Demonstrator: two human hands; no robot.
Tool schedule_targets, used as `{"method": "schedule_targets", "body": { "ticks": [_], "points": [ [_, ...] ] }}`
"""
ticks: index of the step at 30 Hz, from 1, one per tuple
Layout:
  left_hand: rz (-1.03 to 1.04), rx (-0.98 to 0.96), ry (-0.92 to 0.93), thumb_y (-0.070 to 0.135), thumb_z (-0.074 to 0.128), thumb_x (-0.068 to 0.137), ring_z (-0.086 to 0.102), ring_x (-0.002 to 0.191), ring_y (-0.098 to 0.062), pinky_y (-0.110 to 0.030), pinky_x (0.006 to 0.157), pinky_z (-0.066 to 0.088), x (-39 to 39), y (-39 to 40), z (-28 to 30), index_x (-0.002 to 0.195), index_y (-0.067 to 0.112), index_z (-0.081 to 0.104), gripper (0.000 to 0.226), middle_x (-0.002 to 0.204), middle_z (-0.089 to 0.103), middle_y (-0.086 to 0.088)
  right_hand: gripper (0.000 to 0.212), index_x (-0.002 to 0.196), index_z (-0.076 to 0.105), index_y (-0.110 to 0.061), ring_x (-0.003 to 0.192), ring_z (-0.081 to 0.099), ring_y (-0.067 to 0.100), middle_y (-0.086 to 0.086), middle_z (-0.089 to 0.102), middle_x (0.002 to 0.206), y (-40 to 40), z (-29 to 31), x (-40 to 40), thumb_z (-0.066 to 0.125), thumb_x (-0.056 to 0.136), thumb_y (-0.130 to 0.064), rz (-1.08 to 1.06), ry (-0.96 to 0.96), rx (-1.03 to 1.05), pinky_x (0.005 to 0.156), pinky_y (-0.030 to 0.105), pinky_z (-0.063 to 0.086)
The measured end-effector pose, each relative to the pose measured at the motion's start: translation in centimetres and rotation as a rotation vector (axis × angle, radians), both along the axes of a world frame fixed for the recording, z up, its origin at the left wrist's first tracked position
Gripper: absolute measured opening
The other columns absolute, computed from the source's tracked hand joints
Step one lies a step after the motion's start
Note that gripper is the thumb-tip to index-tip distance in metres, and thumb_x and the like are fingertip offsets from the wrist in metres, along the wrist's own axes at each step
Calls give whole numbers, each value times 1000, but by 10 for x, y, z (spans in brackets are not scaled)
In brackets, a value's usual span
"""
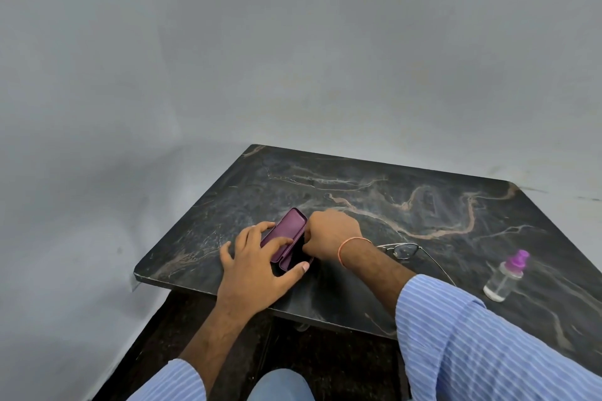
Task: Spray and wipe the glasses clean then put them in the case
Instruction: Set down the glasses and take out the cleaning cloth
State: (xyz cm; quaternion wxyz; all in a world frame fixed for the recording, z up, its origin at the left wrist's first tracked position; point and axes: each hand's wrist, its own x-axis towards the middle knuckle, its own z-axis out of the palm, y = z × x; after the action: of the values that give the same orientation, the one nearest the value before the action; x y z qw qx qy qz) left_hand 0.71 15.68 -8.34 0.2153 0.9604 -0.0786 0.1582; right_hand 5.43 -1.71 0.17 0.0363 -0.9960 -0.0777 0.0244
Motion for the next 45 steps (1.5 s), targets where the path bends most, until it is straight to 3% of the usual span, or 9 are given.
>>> {"method": "schedule_targets", "body": {
  "ticks": [4, 10, 14, 18, 24, 28, 33, 41, 45],
  "points": [
    [0, 12, 16, 98, 40, 82, 29, 155, -14, -61, 127, 19, 1, 0, 3, 138, 53, 58, 74, 162, 34, 18, 20, 87, 79, -28, 86, 72, 22, -3, 77, 86, -13, 6, -5, 68, 80, -43, -33, -37, 162, 70, 30, 57],
    [8, 8, 61, 95, 34, 83, 30, 156, -15, -61, 127, 19, -1, 4, 4, 141, 54, 57, 75, 163, 35, 18, 16, 77, 72, -34, 76, 73, 8, -14, 76, 76, -49, 19, -28, 69, 77, -50, -136, -131, 575, 76, 36, 63],
    [20, 19, 84, 92, 24, 87, 29, 157, -15, -65, 128, 18, -1, 2, 4, 146, 53, 55, 78, 164, 33, 19, 14, 87, 73, -28, 70, 79, 17, -3, 82, 82, -74, 29, -59, 73, 84, -41, -199, -129, 924, 65, 43, 66],
    [20, 29, 40, 81, 25, 95, 34, 157, -14, -70, 127, 17, -6, 0, 9, 146, 48, 56, 69, 163, 37, 18, 3, 90, 73, -25, 80, 79, 29, 6, 81, 87, -95, 37, -93, 75, 93, -24, -207, -130, 1093, 57, 34, 60],
    [-149, -255, -150, 45, 59, 103, 64, 121, 1, -44, 113, 44, -53, -49, 33, 135, 40, 64, 33, 129, 67, 27, 7, 88, 76, -28, 78, 77, 19, -5, 80, 82, -133, 28, -128, 82, 89, -24, -140, -222, 1020, 67, 24, 57],
    [-369, -657, 207, 21, 68, 106, 74, 108, 1, -25, 100, 60, -90, -104, 66, 139, 41, 65, 39, 119, 76, 25, 10, 91, 76, -34, 73, 71, 3, -16, 76, 78, -144, 21, -145, 84, 86, -31, -119, -347, 785, 72, 23, 59],
    [-377, -903, 487, 21, 60, 112, 81, 105, -3, -23, 95, 61, -106, -145, 80, 139, 38, 68, 33, 113, 84, 16, 21, 110, 74, -39, 86, 69, 0, -20, 75, 91, -145, 22, -162, 76, 89, -36, -23, -432, 499, 81, 27, 58],
    [-261, -1139, 681, 37, 54, 113, 84, 104, -27, -39, 96, 65, -103, -159, 78, 111, 18, 84, 36, 104, 86, -7, 36, 127, 72, -44, 98, 71, -10, -32, 78, 97, -152, 20, -175, 75, 95, -29, -15, -396, 687, 93, 27, 59],
    [-293, -1174, 743, 41, 58, 111, 84, 107, -28, -44, 102, 64, -99, -160, 74, 113, 14, 84, 37, 108, 86, -15, 46, 136, 64, -51, 104, 69, -14, -39, 74, 100, -152, 19, -179, 73, 96, -32, 13, -371, 664, 98, 27, 57]
  ]
}}
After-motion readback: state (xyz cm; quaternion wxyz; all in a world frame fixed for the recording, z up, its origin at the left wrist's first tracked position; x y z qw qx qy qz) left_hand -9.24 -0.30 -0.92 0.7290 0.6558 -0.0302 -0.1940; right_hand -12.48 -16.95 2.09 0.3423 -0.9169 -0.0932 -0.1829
